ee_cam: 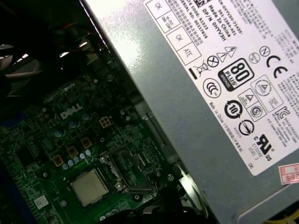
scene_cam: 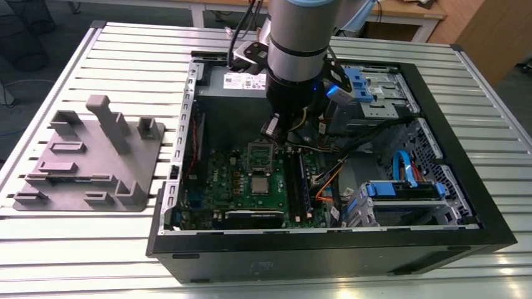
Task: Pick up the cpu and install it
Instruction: 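Close the cpu cover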
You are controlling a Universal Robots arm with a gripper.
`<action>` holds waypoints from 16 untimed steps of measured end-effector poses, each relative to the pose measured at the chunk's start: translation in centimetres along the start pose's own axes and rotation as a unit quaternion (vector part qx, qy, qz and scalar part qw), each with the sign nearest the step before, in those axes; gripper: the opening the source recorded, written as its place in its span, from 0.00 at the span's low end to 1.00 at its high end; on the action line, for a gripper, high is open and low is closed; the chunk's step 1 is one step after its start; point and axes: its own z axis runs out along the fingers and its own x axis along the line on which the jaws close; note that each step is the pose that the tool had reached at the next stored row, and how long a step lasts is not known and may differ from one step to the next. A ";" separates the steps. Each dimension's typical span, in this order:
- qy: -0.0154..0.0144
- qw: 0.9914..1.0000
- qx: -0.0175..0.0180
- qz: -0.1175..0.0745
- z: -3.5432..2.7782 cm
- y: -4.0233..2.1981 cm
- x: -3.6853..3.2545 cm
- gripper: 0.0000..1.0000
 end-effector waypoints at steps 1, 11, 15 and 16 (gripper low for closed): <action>0.000 1.000 0.000 0.000 -0.02 0.00 0.02 0.11; 0.000 1.000 0.002 -0.001 -0.12 0.09 0.17 0.11; -0.001 1.000 0.003 -0.001 -0.19 0.18 0.23 0.11; -0.001 1.000 0.003 -0.001 -0.21 0.20 0.25 0.11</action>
